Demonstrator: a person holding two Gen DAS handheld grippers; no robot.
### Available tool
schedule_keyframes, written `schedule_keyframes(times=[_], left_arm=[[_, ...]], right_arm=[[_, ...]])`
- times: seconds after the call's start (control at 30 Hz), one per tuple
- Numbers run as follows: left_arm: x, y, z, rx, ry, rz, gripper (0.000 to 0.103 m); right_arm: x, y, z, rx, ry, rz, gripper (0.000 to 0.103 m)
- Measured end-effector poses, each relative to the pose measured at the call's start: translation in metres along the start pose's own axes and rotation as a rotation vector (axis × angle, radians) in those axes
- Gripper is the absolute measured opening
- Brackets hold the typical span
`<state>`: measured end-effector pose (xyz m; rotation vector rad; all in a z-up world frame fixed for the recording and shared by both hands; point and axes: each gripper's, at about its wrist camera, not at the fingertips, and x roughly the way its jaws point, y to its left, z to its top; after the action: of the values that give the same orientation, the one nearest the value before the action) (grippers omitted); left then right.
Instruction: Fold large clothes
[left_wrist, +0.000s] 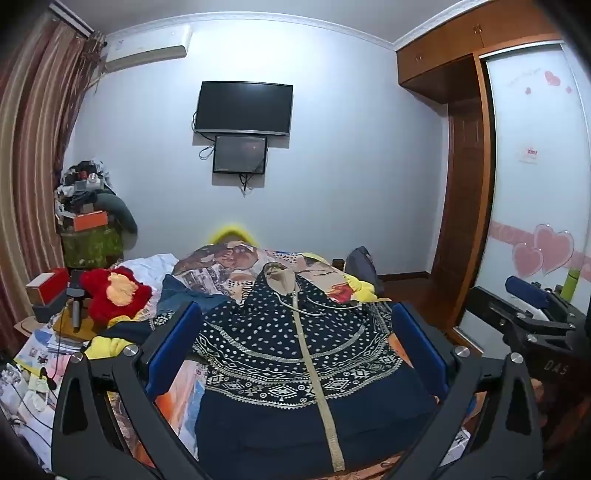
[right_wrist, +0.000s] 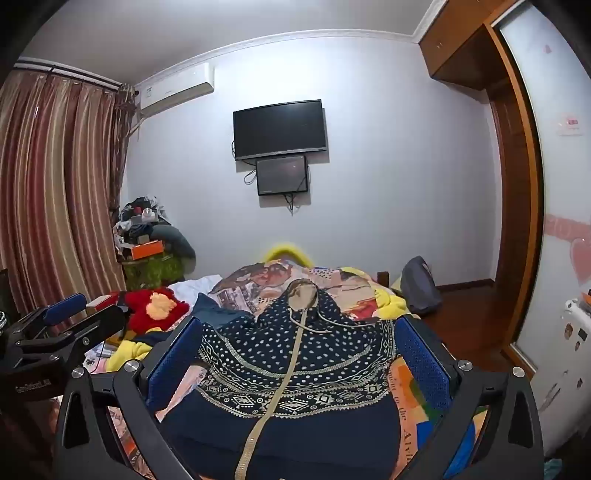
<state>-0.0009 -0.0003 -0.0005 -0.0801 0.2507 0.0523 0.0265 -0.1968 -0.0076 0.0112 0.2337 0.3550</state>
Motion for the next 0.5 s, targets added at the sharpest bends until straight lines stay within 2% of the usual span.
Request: schedule_keyframes(times=[0.13,0.5], left_arm=[[0.01,0.002,0.003,0.0,0.029,-0.012,0.103],[0.016,0.007,-0.002,-0.013,0.031,-0.018,0.103]], right_arm=[[0.001,0.0,0.0,0.004,0.003,0.002,0.103],[0.004,0.003,-0.003,0.013,0.008,0.0,0.103]])
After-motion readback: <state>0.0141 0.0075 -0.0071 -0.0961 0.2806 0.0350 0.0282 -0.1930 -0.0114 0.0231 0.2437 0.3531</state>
